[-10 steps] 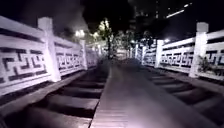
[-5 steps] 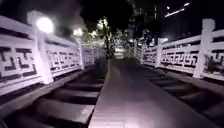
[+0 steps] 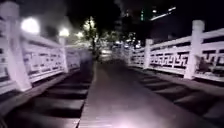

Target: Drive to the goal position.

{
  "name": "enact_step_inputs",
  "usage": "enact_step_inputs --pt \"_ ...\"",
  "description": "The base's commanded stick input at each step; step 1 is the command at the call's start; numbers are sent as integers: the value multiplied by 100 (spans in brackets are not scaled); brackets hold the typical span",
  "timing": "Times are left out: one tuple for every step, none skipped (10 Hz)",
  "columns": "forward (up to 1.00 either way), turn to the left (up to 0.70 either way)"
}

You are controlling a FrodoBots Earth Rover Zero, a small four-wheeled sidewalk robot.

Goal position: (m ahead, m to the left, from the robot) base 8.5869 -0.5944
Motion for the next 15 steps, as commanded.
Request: enact_step_inputs --pt "0 0" --pt "0 0" --pt "0 0" --pt "0 0" --pt "0 0" --pt "0 0" --pt "0 0" --pt "0 0" --pt "9 5" --pt "34 20" --pt "45 27" --pt "45 27" --pt "45 27" --pt "45 17" --pt "45 0"
